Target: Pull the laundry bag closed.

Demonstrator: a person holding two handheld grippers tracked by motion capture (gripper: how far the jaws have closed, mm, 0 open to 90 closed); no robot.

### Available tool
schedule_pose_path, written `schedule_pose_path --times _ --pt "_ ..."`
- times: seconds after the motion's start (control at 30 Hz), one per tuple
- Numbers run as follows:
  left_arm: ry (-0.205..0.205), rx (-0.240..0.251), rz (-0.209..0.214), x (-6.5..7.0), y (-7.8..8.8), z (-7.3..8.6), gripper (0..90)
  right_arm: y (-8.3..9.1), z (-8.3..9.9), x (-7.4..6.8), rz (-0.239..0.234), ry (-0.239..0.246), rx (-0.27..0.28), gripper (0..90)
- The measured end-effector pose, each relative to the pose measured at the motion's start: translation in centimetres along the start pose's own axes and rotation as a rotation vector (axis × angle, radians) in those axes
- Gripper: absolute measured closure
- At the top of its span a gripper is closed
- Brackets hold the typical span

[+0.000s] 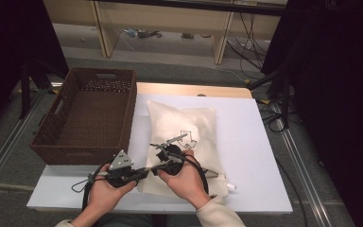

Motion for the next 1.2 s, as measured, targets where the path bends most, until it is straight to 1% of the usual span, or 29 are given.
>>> schedule_pose_path --times 0.03,0.07,0.1,0.13,0.17,0.23,0.27,0.3,0.33,0.37,0.4,0.43,0.47,0.5,0.53,0.57,0.6,0.63,0.67,0.7,0.73,0.87,0.9,1.0,1.07,1.1,1.2 --pt "0.005 0.003 -0.003 0.1 0.0 0.0 84.9 0.0 0.0 0.0 -0.001 0.005 0.000 88.8" --pt "0.004 -0.006 -0.004 0.1 0.1 0.1 84.9 0.1 0.0 0.0 0.004 -0.004 -0.003 88.8" --pt "0.001 -0.002 -0.013 0.1 0.3 0.0 84.9 0.1 0.1 0.1 0.017 -0.012 -0.010 88.8" --pt "0.012 0.010 -0.018 0.2 0.4 -0.2 85.0 0.1 0.1 0.4 0.036 0.006 -0.015 88.8" --pt "0.010 0.015 -0.022 0.1 0.6 -0.3 85.0 0.0 0.2 0.8 0.058 -0.004 -0.013 88.8" --pt "0.005 0.018 -0.021 -0.1 0.8 -0.4 85.0 0.0 0.5 1.6 0.073 -0.022 -0.029 88.8" --pt "-0.006 0.003 -0.032 -0.5 1.0 -0.2 85.0 0.1 0.7 2.0 0.079 -0.023 -0.037 88.8" --pt "-0.008 -0.002 -0.031 -0.5 0.9 -0.1 85.0 0.2 0.7 2.1 0.059 -0.002 -0.039 88.8" --pt "0.012 0.017 -0.038 -0.4 0.7 -0.2 84.9 0.3 0.9 2.0 0.065 -0.025 -0.045 88.7" --pt "0.002 0.018 -0.045 -0.4 0.7 -0.2 84.9 0.4 0.8 1.9 0.065 -0.024 -0.044 88.7" --pt "-0.014 -0.002 -0.051 -0.5 0.9 -0.1 84.9 0.5 0.8 2.0 0.062 0.001 -0.046 88.7" --pt "-0.015 0.004 -0.050 -0.5 0.9 -0.1 84.9 0.6 0.8 1.8 0.068 -0.017 -0.050 88.7" --pt "-0.015 0.000 -0.044 -0.5 0.9 -0.1 84.9 0.7 0.9 1.7 0.064 -0.026 -0.053 88.8" --pt "-0.001 0.014 -0.053 -0.4 0.8 -0.1 84.8 0.8 0.9 1.7 0.060 -0.024 -0.056 88.7" --pt "-0.001 0.014 -0.053 -0.4 0.8 -0.1 84.8 0.8 0.9 1.9 0.064 -0.014 -0.055 88.8" --pt "-0.022 0.000 -0.054 -0.5 0.8 0.0 84.8 0.8 0.9 2.0 0.068 -0.009 -0.057 88.8" --pt "-0.017 0.003 -0.055 -0.5 0.8 0.0 84.9 0.8 1.0 2.0 0.072 -0.030 -0.062 88.8" --pt "-0.015 0.002 -0.055 -0.6 0.8 0.1 84.8 0.8 1.0 2.2 0.071 -0.015 -0.059 88.8" --pt "-0.016 0.001 -0.057 -0.6 0.8 0.1 84.8 0.8 1.1 2.1 0.066 -0.036 -0.060 88.7" --pt "-0.017 0.000 -0.055 -0.5 0.7 0.1 84.8 0.8 1.1 2.1 0.066 -0.035 -0.060 88.7" --pt "-0.009 0.010 -0.059 -0.4 0.7 0.0 84.8 0.8 1.0 2.2 0.071 -0.025 -0.060 88.7" --pt "-0.025 -0.006 -0.060 -0.6 0.8 0.2 84.7 0.8 1.1 2.1 0.066 -0.028 -0.065 88.7" --pt "-0.019 -0.005 -0.061 -0.6 0.7 0.2 84.7 0.8 1.0 2.2 0.058 -0.008 -0.065 88.7" --pt "-0.019 -0.003 -0.063 -0.6 0.7 0.2 84.7 0.8 1.0 2.2 0.056 0.000 -0.069 88.7" --pt "-0.017 -0.002 -0.063 -0.6 0.7 0.2 84.6 0.8 1.0 2.2 0.055 -0.001 -0.070 88.7" --pt "-0.017 -0.002 -0.063 -0.6 0.7 0.2 84.6 0.9 1.0 2.1 0.066 -0.007 -0.061 88.7" --pt "-0.015 -0.001 -0.058 -0.6 0.7 0.2 84.6 0.8 1.0 2.1 0.056 -0.008 -0.071 88.7"
Point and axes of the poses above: each handheld gripper's, and its own axes: y roughly backward along the jaws, z roughly out of its underside, x roughly to its right, the point moved 7 cm from there along -y, roughly forward along the jaws, and after that the axes turned 3 degrees about -y, right-handed, at the moved point
